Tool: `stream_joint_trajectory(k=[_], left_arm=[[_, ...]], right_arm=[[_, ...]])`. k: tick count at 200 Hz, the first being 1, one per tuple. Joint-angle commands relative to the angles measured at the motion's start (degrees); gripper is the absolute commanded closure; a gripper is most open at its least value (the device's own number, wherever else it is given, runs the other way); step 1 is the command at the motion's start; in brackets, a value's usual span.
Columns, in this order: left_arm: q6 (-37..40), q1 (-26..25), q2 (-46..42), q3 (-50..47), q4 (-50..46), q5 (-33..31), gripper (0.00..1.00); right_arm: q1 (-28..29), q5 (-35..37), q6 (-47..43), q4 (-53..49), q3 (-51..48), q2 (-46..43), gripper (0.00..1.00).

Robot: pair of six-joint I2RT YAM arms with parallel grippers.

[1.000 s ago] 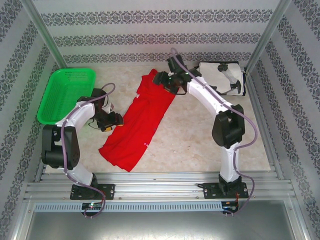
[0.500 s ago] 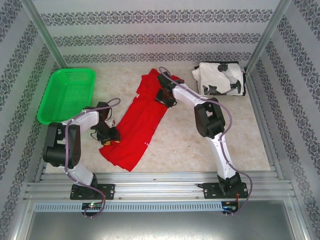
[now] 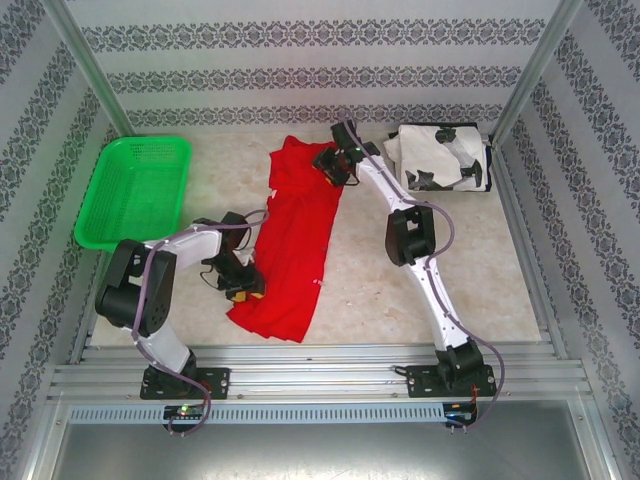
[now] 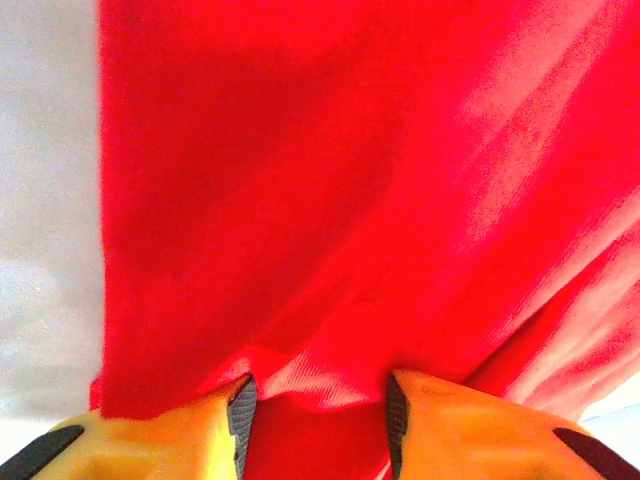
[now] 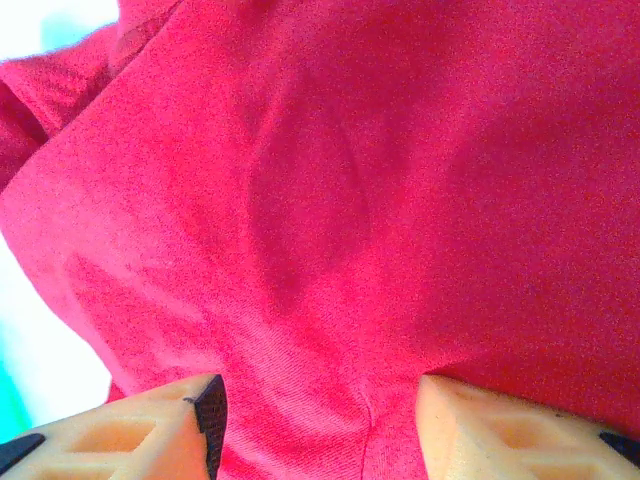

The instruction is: Fold and stack the t-shirts

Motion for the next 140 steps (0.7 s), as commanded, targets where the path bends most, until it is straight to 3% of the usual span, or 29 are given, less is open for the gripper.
stream_joint_trajectory(k=[1,37,67,101,140], left_arm=[[-5.14,-3.78,5.23,1.22,7.06,4.36,0.57],[-8.81,-9.96,13.01,9.04,10.91,10.37,0.57],[-12.21,-12.05,13.52,11.87,13.17,12.90,0.56],[-13.70,-12.32,9.62,10.63,12.09,13.65,0.50],[-16.23,-12.36,-1.56,4.20,9.14,7.05,0.47]], right_arm=[[-2.28,-4.57,2.97,1.58,1.42,3.04,0.44],[-5.42,-8.97,1.86,3.76,8.31,3.04,0.39],[-7.18,-11.49,-4.03,1.32,3.94,-7.33,0.32],[-7.50,-9.73,-12.53,-0.96,-18.41,-29.08,0.28],[-5.12,-4.68,-14.77,1.15,-56.55,-57.01,0.27]])
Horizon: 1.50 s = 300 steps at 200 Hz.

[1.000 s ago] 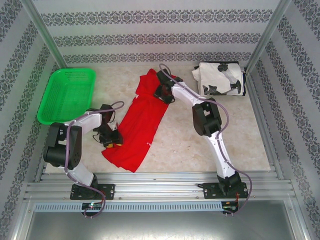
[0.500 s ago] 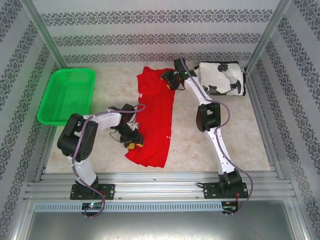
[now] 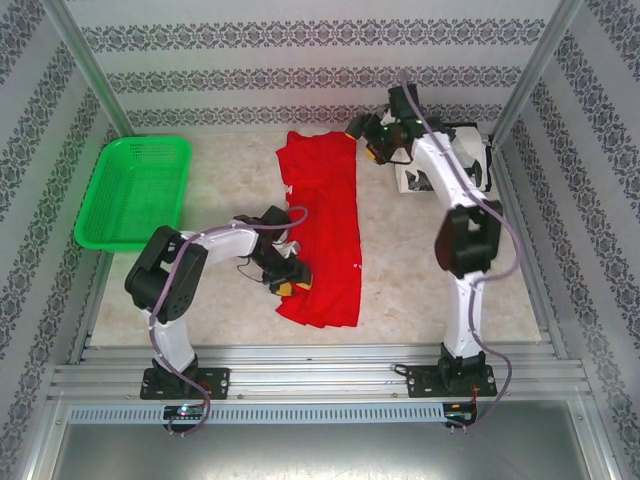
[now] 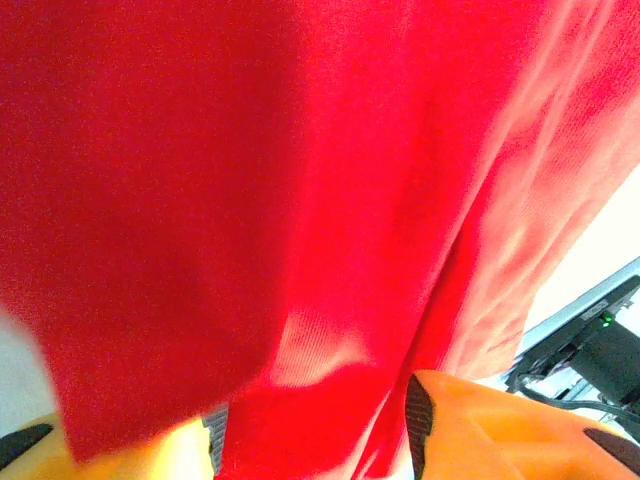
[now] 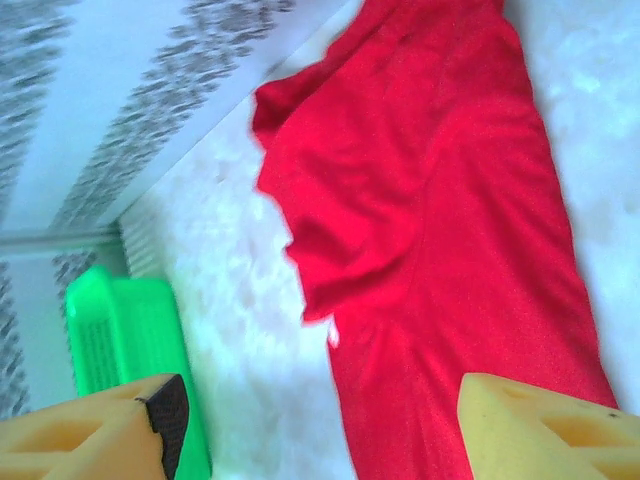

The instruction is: Fold and stack the t-shirts

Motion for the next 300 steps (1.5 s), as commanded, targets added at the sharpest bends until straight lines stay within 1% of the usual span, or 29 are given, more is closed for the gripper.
stream_joint_trajectory(k=[1,16,33,47,59,76,89,104,130,146,161,174,191,264,283,300], left_arm=[[-3.17,-0.47,-8.95,-3.73,-1.90,-5.30,0.46],[-5.32,-0.39,-15.60,-7.37,-2.48,-8.63,0.44],[-7.75,-0.38,-22.77,-11.58,-2.35,-11.35,0.41],[-11.07,-0.38,-27.39,-17.14,1.77,-10.04,0.37],[-13.73,-0.51,-28.94,-21.86,6.26,-7.92,0.38],[-14.65,-1.59,-29.69,-25.58,10.28,-7.84,0.39],[-14.89,-1.79,-29.46,-28.12,14.15,-8.85,0.39],[-15.46,-1.83,-27.65,-29.59,19.08,-8.96,0.41],[-18.87,-2.26,-27.61,-31.46,27.36,-9.89,0.42],[-19.94,-2.55,-28.96,-32.13,29.12,-11.20,0.42],[-21.35,-2.73,-29.47,-33.41,32.12,-10.98,0.44],[-21.66,-3.22,-29.06,-33.57,32.72,-10.75,0.45],[-22.54,-4.36,-29.56,-33.38,34.57,-10.68,0.45],[-20.77,-4.95,-30.05,-29.21,31.62,-10.21,0.47],[-19.61,-4.95,-30.27,-27.59,29.01,-9.97,0.47],[-18.83,-4.99,-29.67,-27.67,27.66,-9.84,0.49]], right_arm=[[2.13,3.10,-3.21,-0.39,-19.56,-15.35,0.27],[3.94,3.59,-0.82,1.52,-35.54,-25.75,0.28],[6.74,4.68,2.43,2.78,-50.50,-36.82,0.28],[9.14,3.52,5.77,4.91,-61.15,-43.81,0.28],[11.42,2.72,8.64,7.51,-68.89,-48.69,0.29],[14.86,1.98,12.35,11.66,-77.32,-53.69,0.30],[16.86,1.86,14.24,13.03,-82.20,-55.10,0.32],[19.40,1.42,16.55,17.84,-87.09,-55.72,0.33],[21.94,1.82,17.38,21.44,-90.33,-55.04,0.34],[23.44,2.03,17.55,22.67,-90.99,-54.36,0.35],[24.01,2.04,18.07,24.04,-92.19,-53.64,0.35],[24.34,2.04,19.02,25.71,-93.40,-53.46,0.37],[24.86,2.21,18.96,25.15,-93.24,-53.52,0.37],[25.71,1.75,18.60,24.36,-92.35,-53.15,0.38],[25.80,1.74,18.77,23.96,-92.43,-53.54,0.38],[25.79,1.56,19.21,24.96,-93.17,-53.47,0.38]])
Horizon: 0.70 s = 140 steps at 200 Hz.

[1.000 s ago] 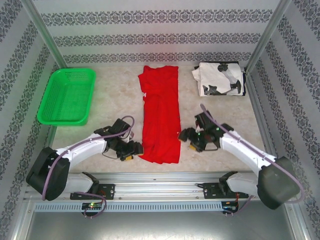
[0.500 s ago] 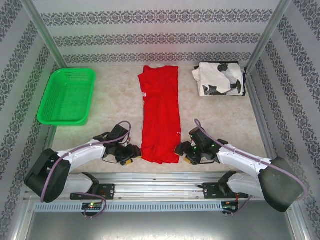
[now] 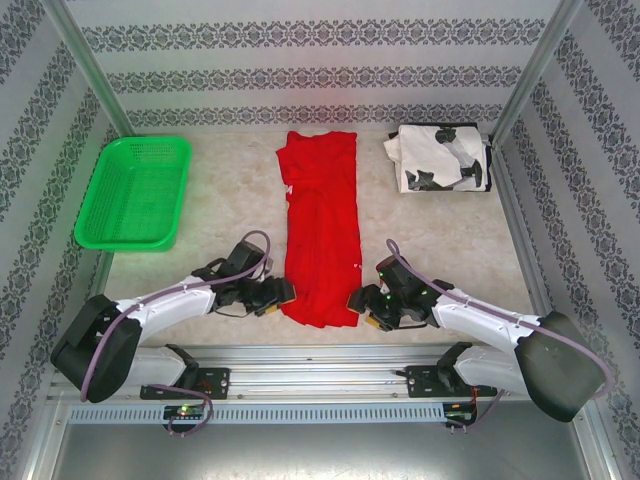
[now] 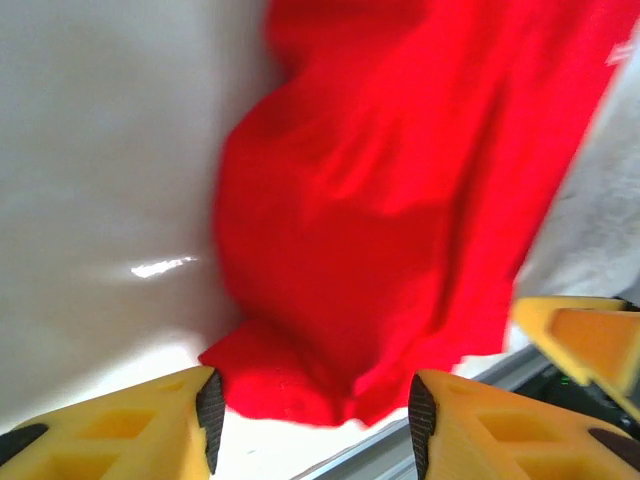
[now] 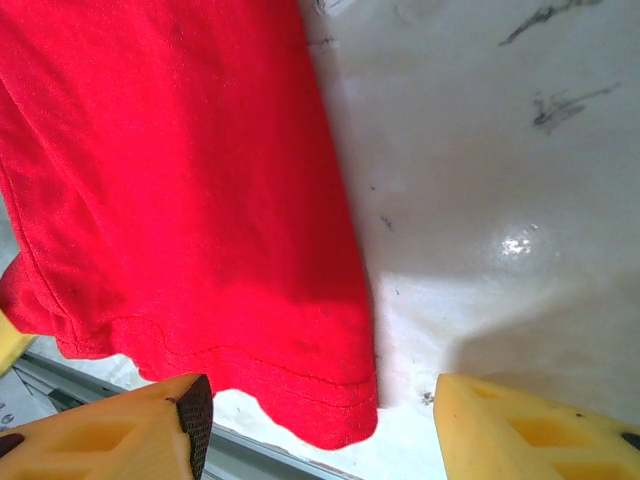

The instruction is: Fold and stack the t-shirts

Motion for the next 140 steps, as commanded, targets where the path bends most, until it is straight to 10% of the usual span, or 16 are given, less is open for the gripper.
stream_joint_trajectory(k=[1,140], left_arm=[[2.53,-0.82,0.43,1.15,2.56,0.60,0.49],[0.68,-0.80,0.44,-5.08,4.49,0.24,0.58]], right_arm=[[0.53,-0.50,1.28,0.51,-0.46,-0.10,0.39],[2.71,1.23,2.47,3.73,1.76,6.03,0.45]])
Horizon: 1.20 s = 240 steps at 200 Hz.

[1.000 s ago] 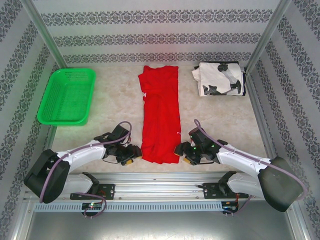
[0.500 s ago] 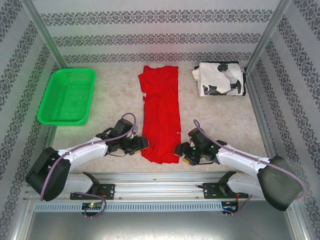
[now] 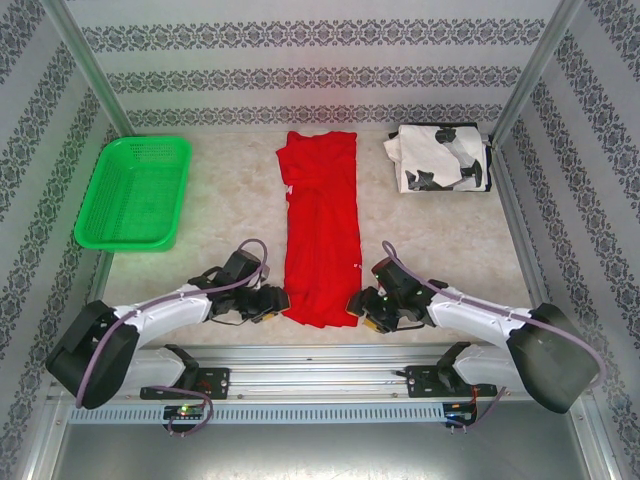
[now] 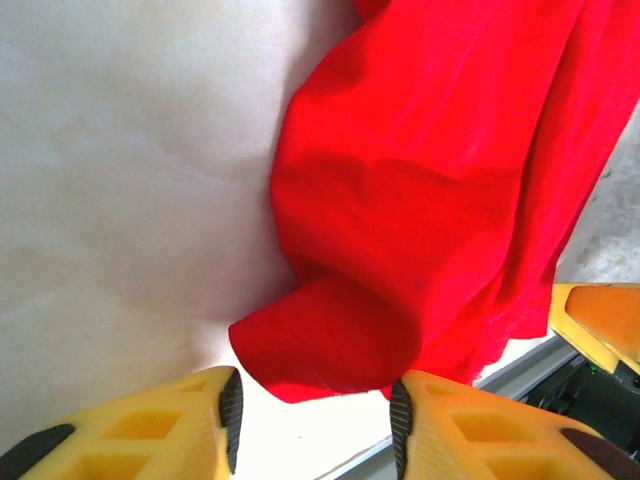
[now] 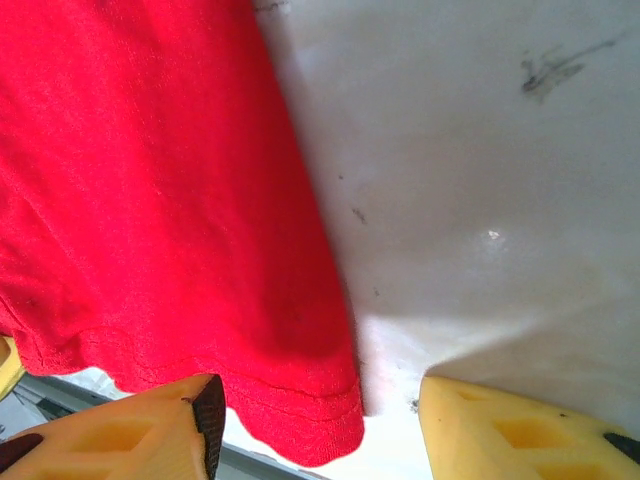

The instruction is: Fold and stack the t-shirts

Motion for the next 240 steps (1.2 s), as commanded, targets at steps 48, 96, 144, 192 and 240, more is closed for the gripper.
stream_joint_trajectory(k=[48,96,144,192,240], left_arm=[[0.23,-1.48,5.68,3.99,3.83,0.24,0.80],[-1.29,-2.98,0.64,3.36,0.53,0.20,0.96],[-4.08,-3.52,-7.81,-0.64,-2.42,-0.60,0.98],[-5.48,-4.18,-9.51,-1.23,-1.96,-0.36,0.98],[-6.60,-4.75,-10.85,-1.97,-1.62,-0.77,0.98]], right_arm=[[2.53,-0.24,-0.12,3.55,3.46,5.25,0.47],[3.67,-0.68,-0.09,1.75,5.50,6.09,0.50],[4.02,-1.67,-0.08,0.08,7.64,7.52,0.51],[4.51,-2.85,-1.75,-3.83,12.13,10.60,0.53],[4.79,-2.76,-2.36,-5.48,12.10,11.46,0.55]])
